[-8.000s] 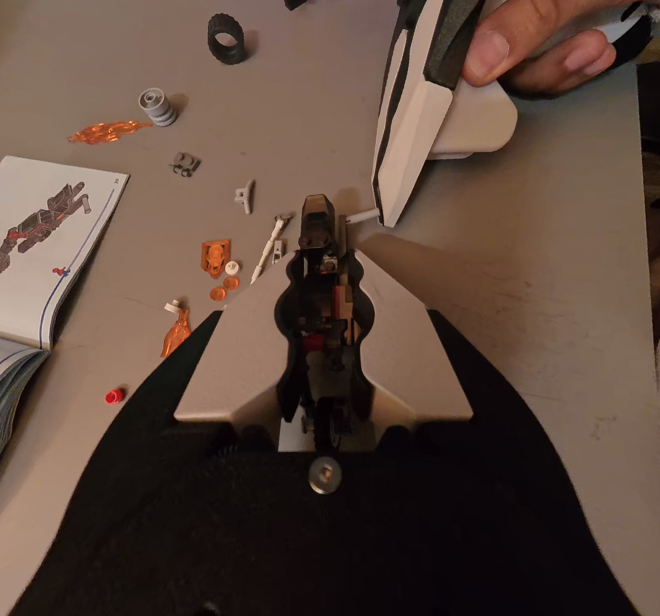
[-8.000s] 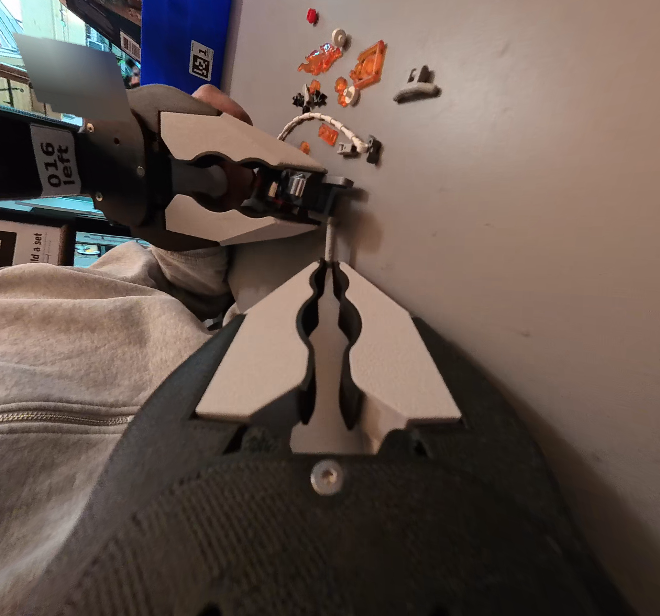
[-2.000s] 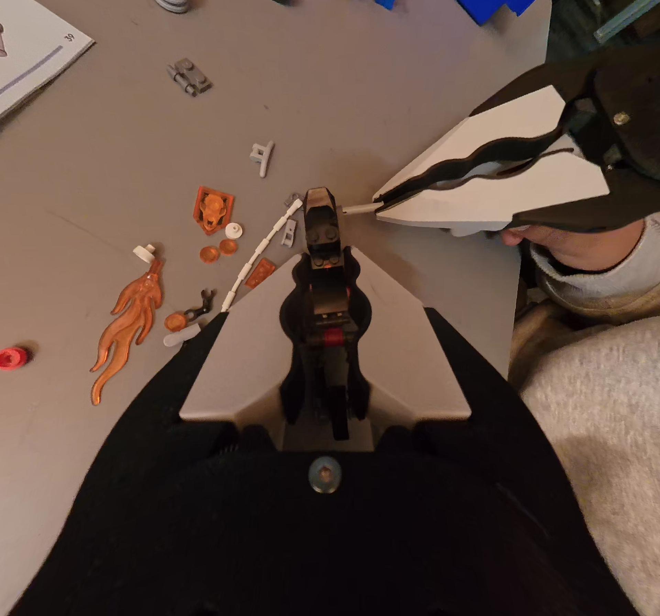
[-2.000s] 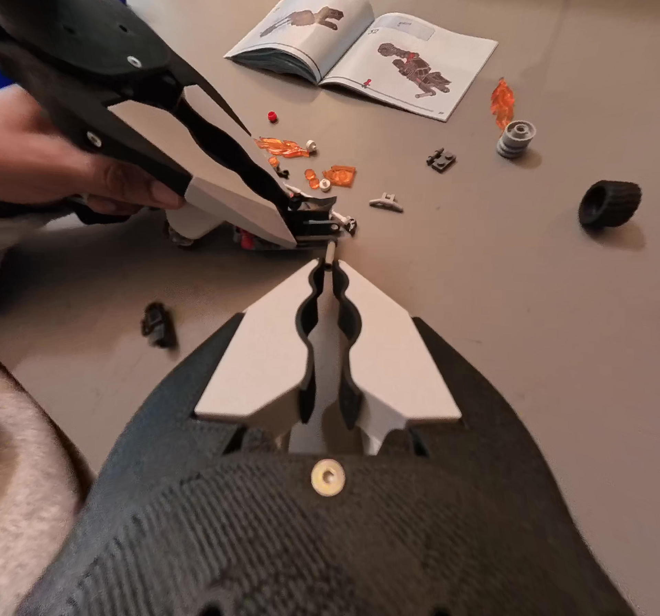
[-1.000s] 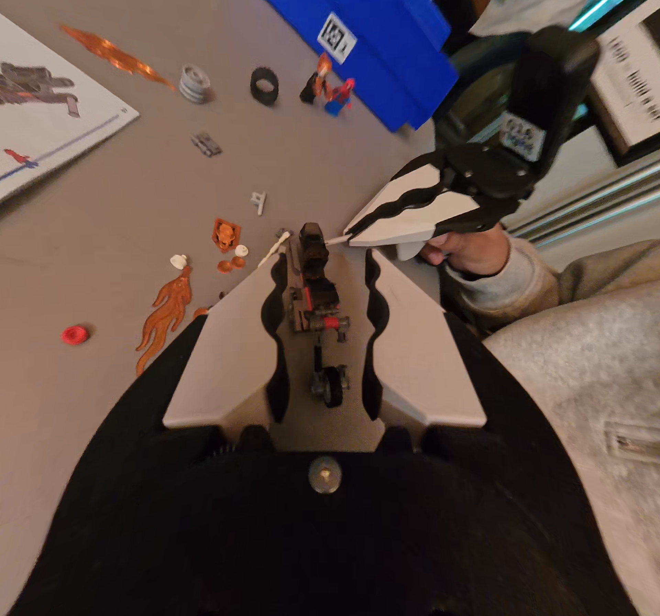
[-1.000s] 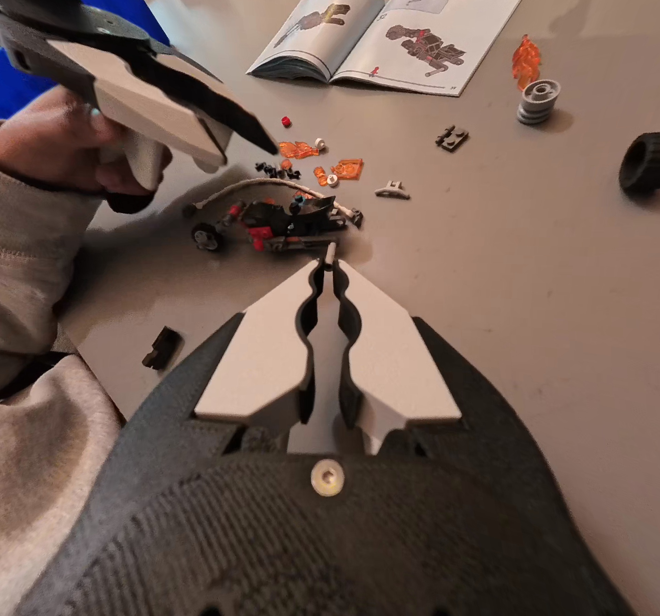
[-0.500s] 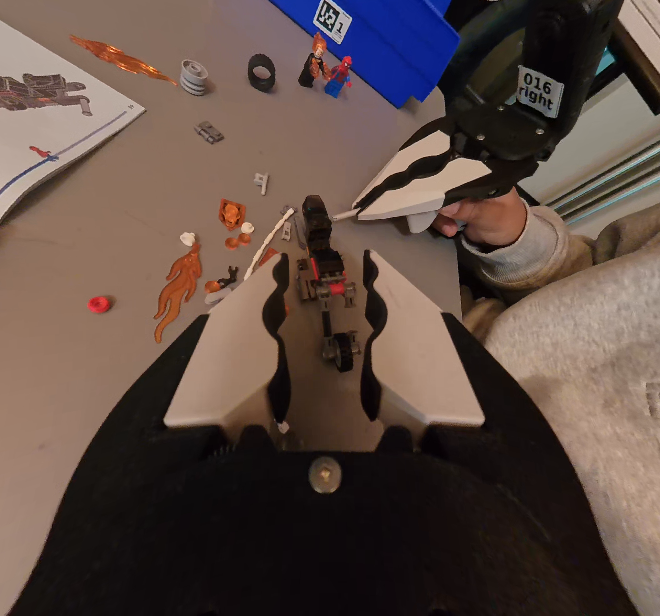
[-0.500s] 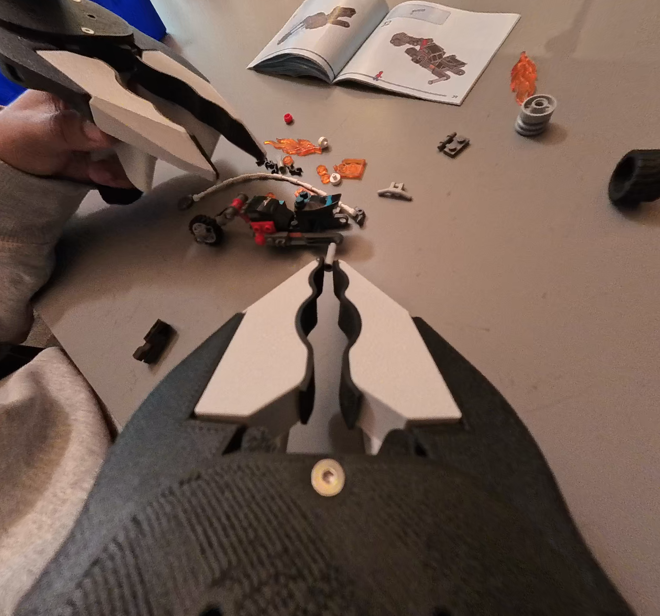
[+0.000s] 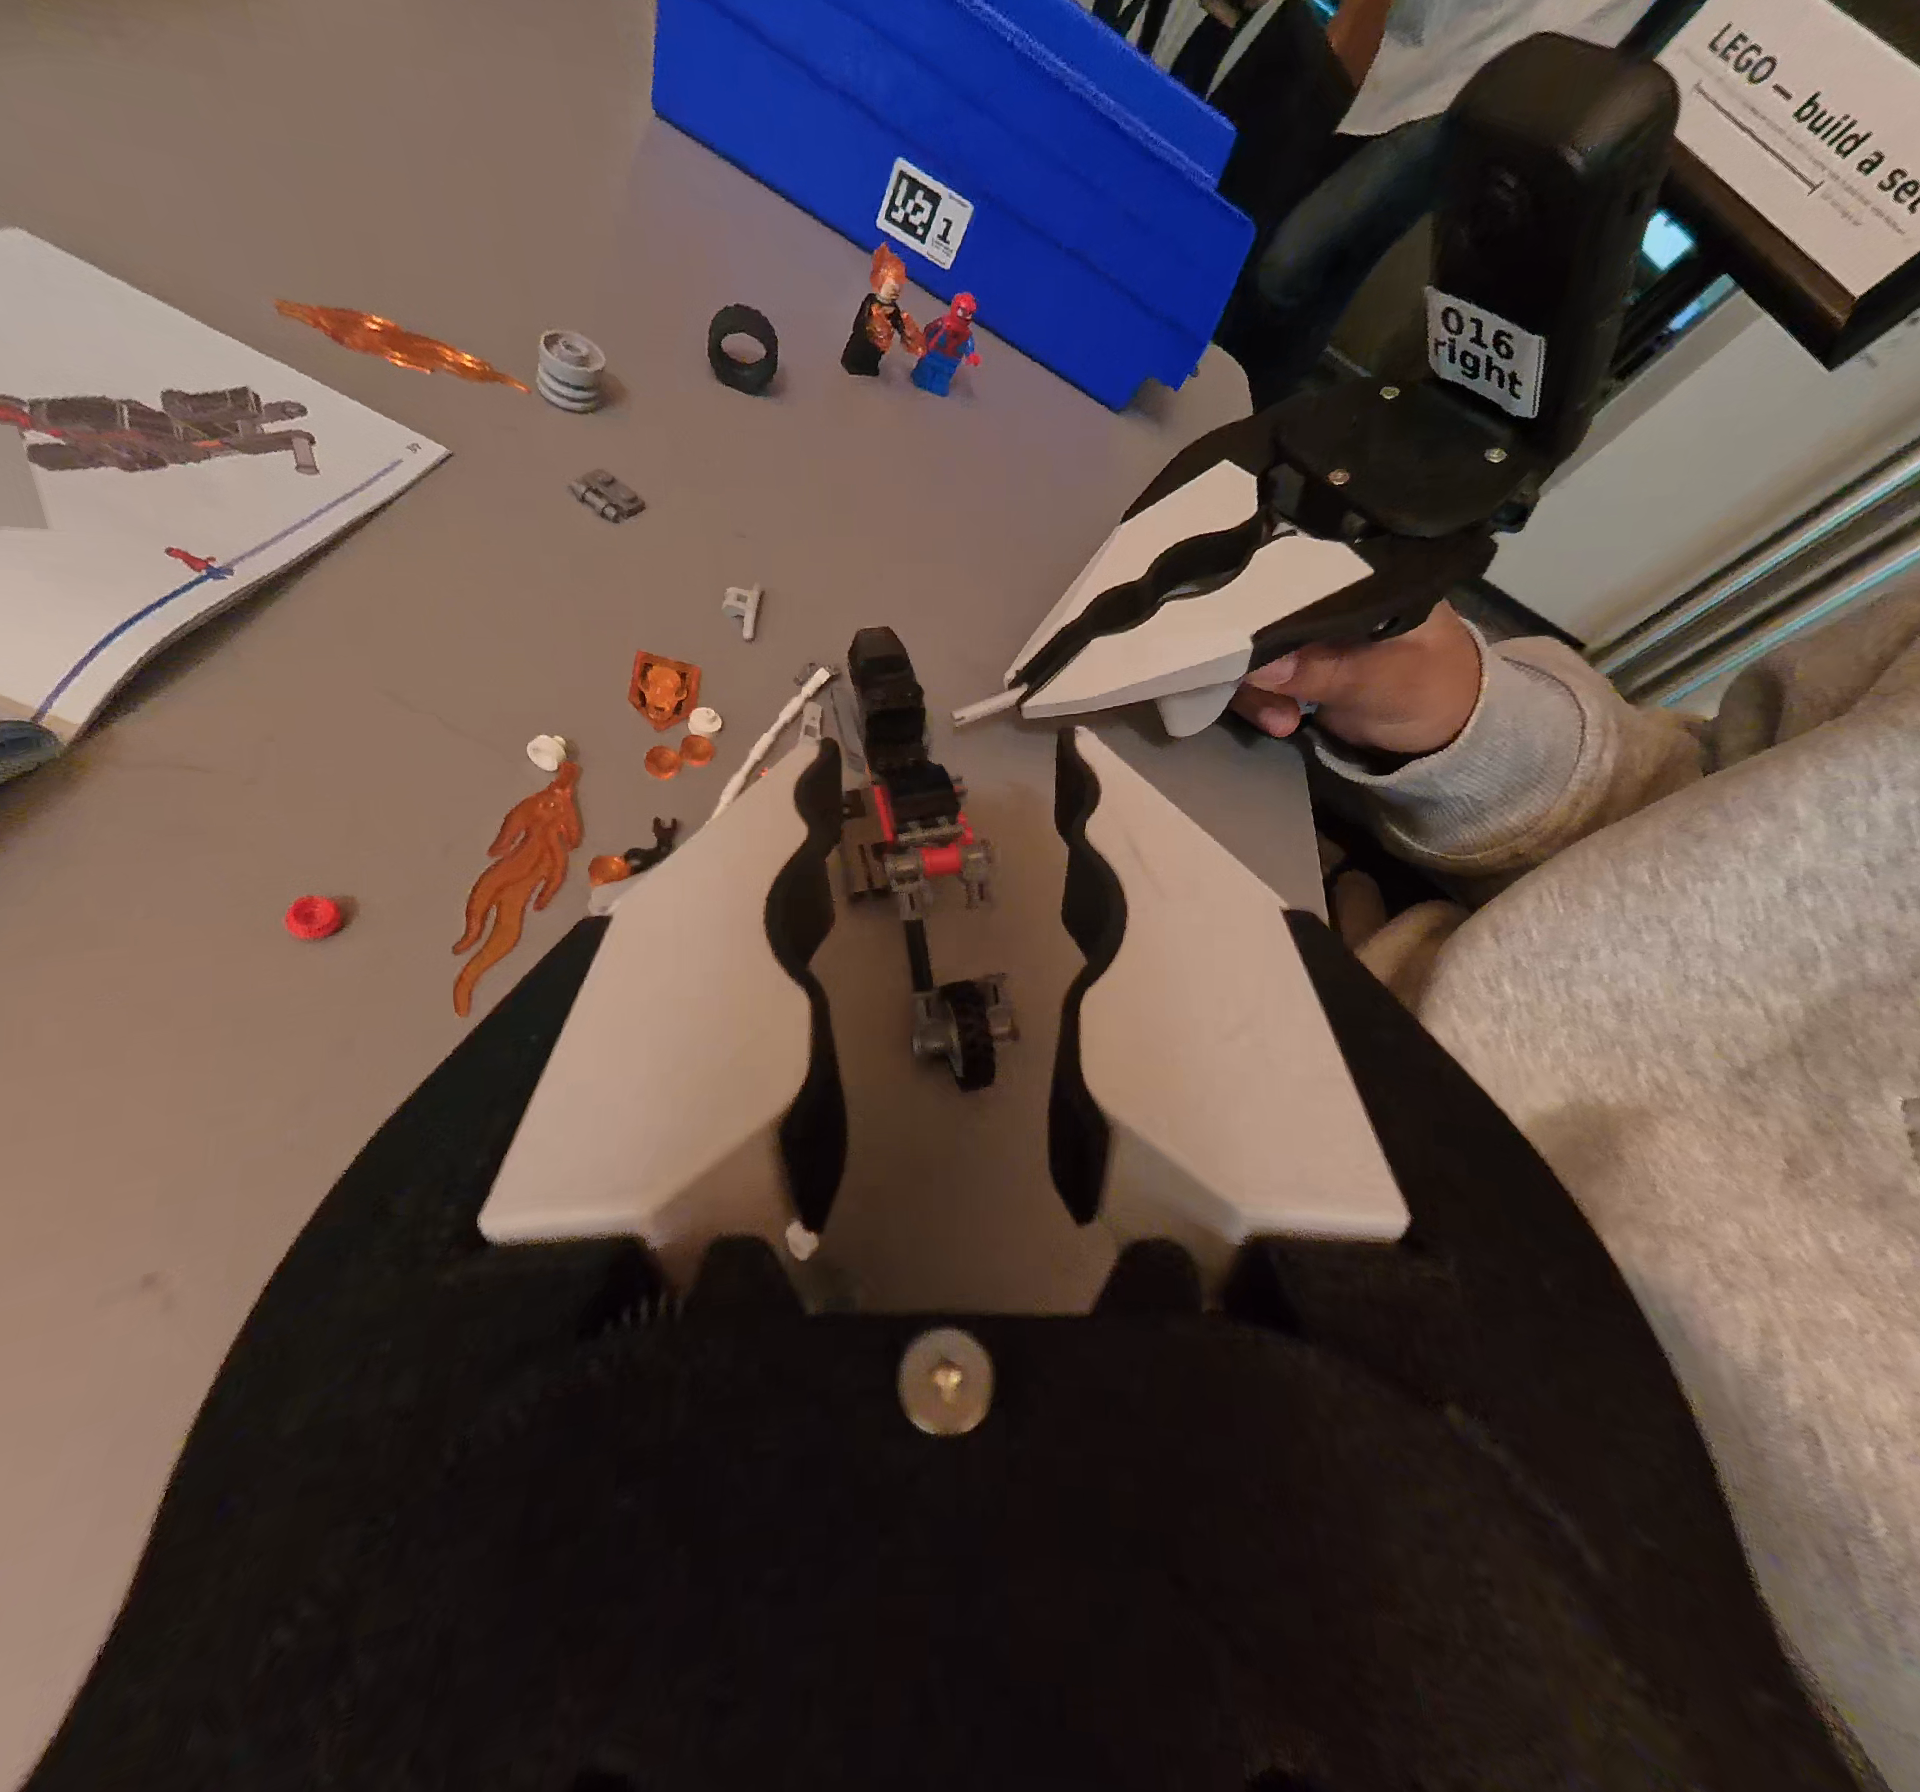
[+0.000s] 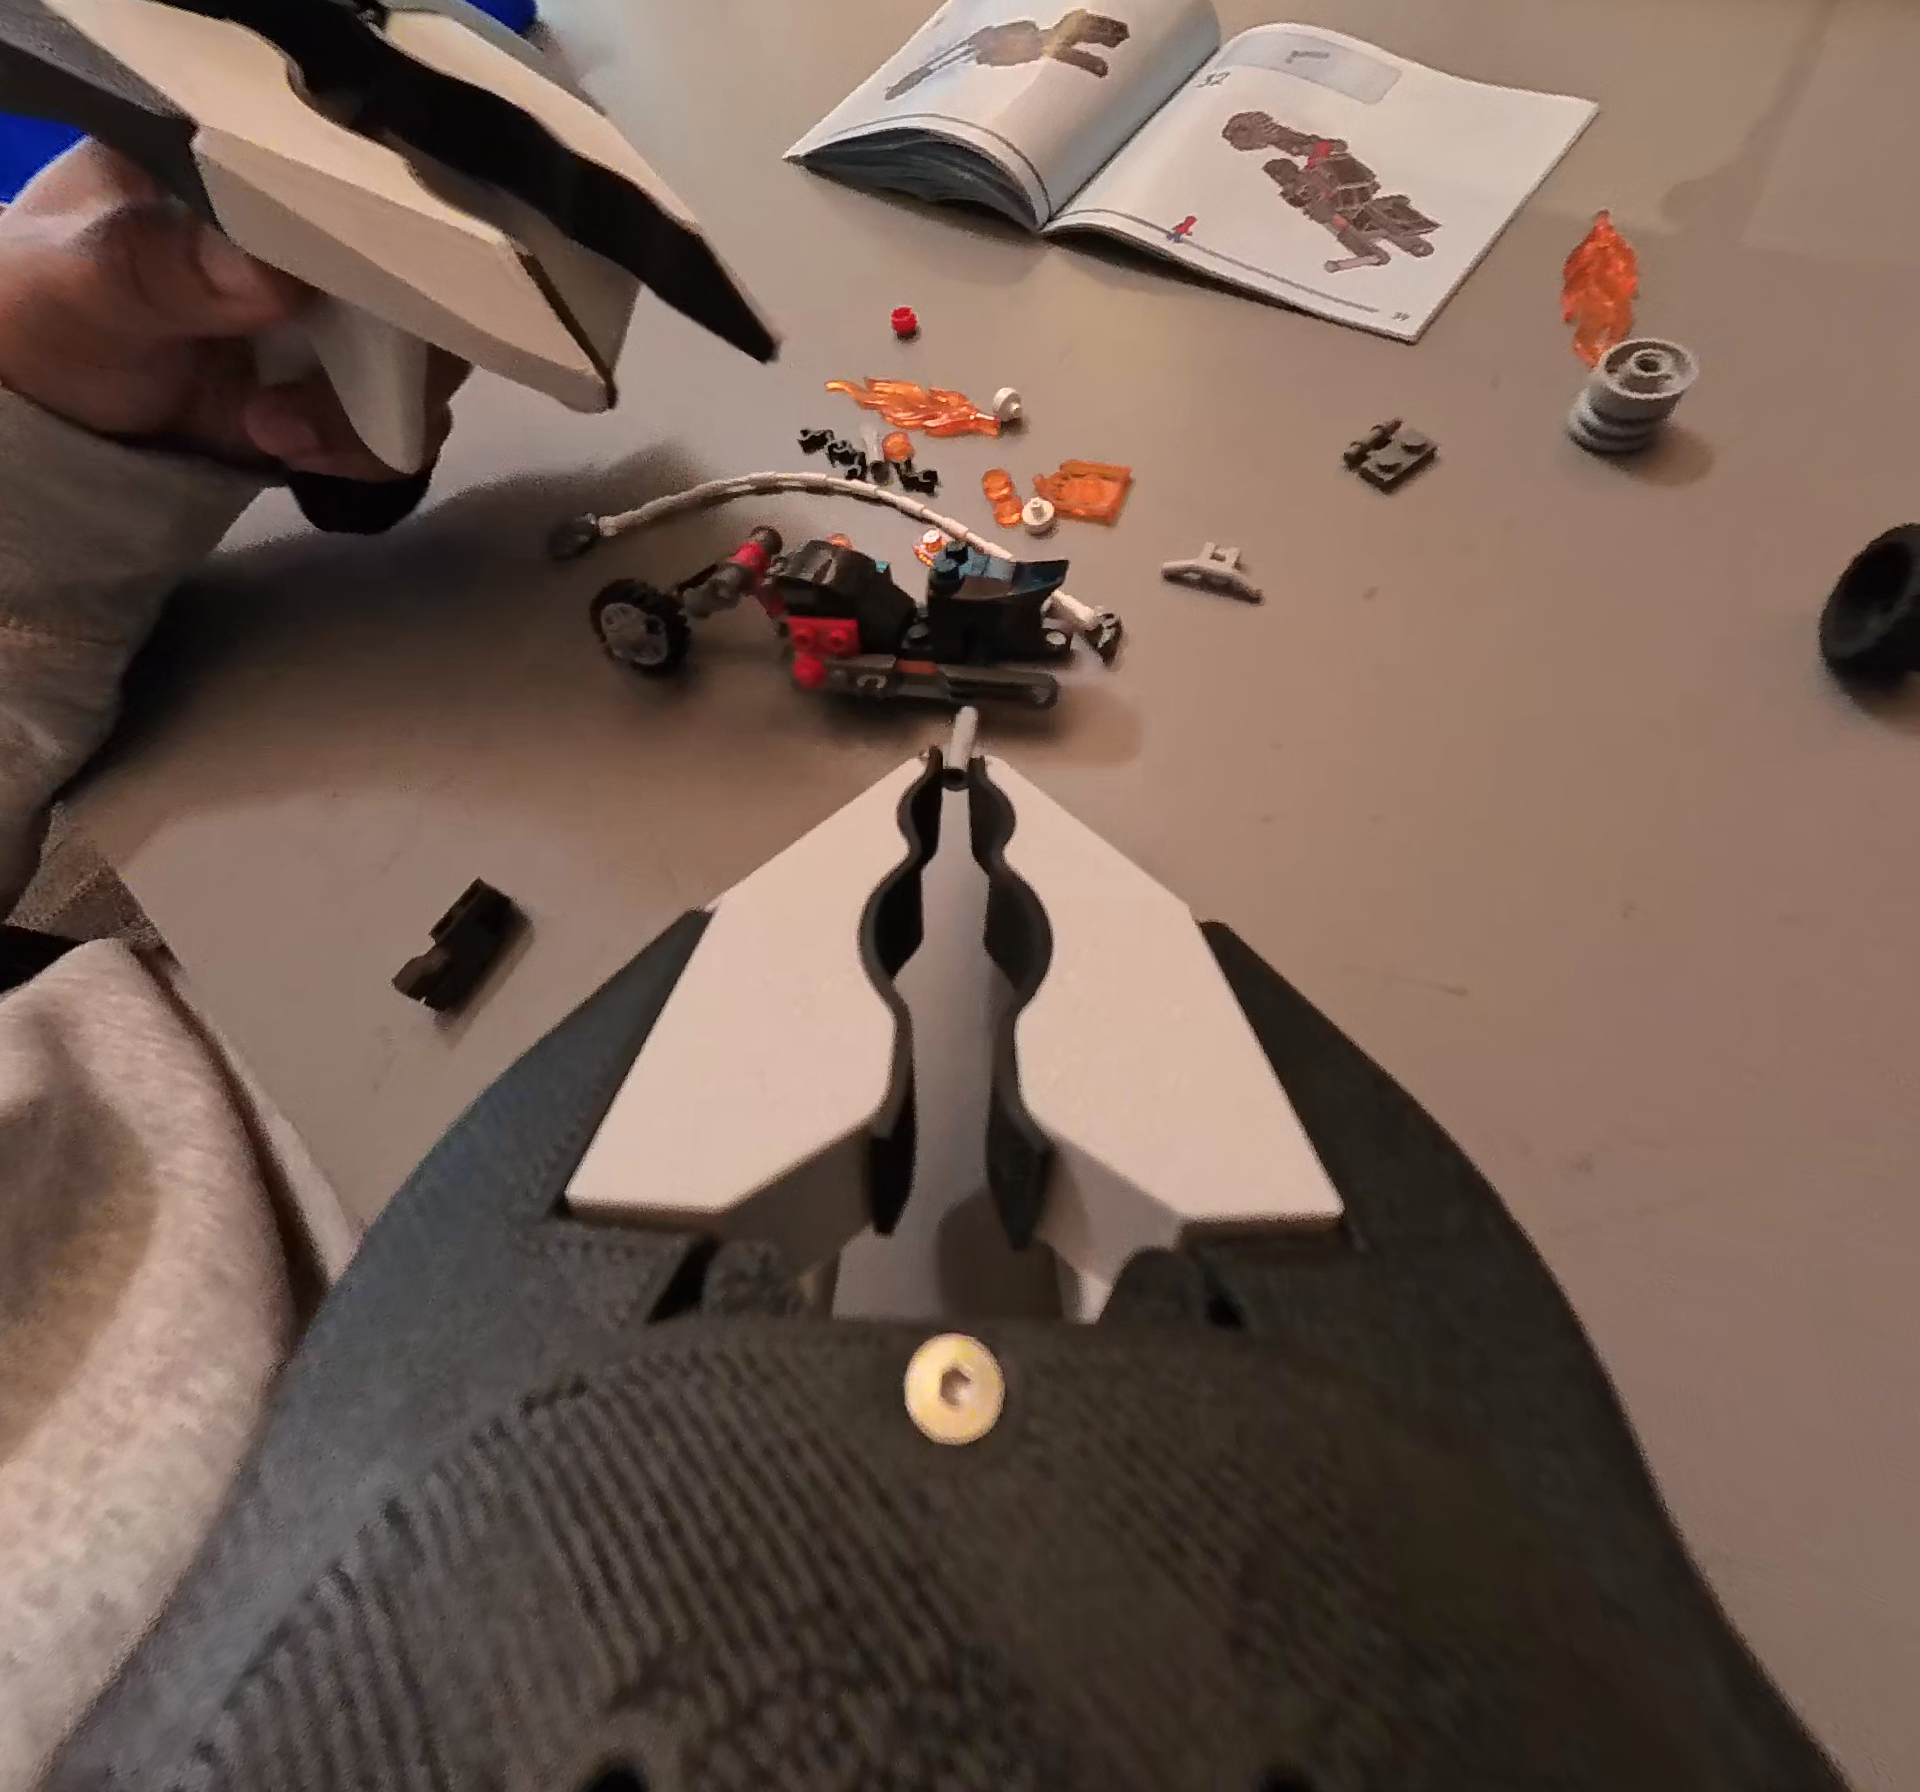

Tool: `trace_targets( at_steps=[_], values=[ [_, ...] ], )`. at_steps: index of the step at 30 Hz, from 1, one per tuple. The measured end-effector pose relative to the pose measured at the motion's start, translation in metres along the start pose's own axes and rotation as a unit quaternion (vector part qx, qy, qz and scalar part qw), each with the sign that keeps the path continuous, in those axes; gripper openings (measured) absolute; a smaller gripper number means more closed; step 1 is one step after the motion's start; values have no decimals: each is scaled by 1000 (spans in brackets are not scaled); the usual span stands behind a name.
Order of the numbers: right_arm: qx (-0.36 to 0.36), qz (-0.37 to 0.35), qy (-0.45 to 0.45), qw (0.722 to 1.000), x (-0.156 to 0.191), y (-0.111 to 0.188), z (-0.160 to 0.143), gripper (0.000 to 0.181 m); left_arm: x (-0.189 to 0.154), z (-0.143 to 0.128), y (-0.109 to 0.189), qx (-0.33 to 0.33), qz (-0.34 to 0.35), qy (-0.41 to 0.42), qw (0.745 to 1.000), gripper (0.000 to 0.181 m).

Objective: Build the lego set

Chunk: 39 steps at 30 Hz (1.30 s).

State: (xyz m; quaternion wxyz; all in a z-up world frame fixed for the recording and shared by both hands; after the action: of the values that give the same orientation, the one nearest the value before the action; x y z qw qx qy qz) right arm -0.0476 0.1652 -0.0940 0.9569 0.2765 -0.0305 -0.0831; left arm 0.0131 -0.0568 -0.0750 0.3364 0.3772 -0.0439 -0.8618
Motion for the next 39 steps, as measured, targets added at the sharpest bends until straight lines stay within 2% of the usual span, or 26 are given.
trace_targets(
  at_steps=[6, 11, 14, 22, 26, 32, 35, 39],
  values=[
    [1, 26, -2, 1000, 5, 5, -4, 2, -25, -17, 7, 14, 0, -39, 999, 41],
    [17, 34, 9, 999, 9, 6, -7, 2, -49, -44, 2, 90, -14, -76, 993, 39],
    [36, 29, 26, 999, 12, 2, -8, 3, -57, -58, -6, 139, 4, -97, 985, 40],
    [43, 25, 36, 998, 14, 1, -8, 3, -67, -69, -16, 178, 14, -116, 977, 48],
    [50, 22, 45, 997, 16, -1, -8, 3, -69, -76, -22, 196, 40, -132, 971, 54],
    [56, 20, 57, 997, 19, -2, -8, 3, -66, -82, -27, 205, 51, -131, 969, 44],
    [52, 26, 55, 997, 19, -1, -8, 7, -64, -82, -26, 206, 54, -130, 968, 28],
    [41, 37, 49, 997, 18, 0, -8, 15, -61, -81, -25, 201, 43, -114, 972, 28]
  ],
)
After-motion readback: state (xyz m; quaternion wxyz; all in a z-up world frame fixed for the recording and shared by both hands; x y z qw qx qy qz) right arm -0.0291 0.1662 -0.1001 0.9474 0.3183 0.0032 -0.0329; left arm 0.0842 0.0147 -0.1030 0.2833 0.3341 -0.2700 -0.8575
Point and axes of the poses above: each gripper's, where its closed fingertips meet, y back along the fingers, z out of its top, x = y × z across the jaws, the point moved 10 cm from there along y, back along the fingers, and after that the axes turned 13 degrees about y, right-handed, at the moved point
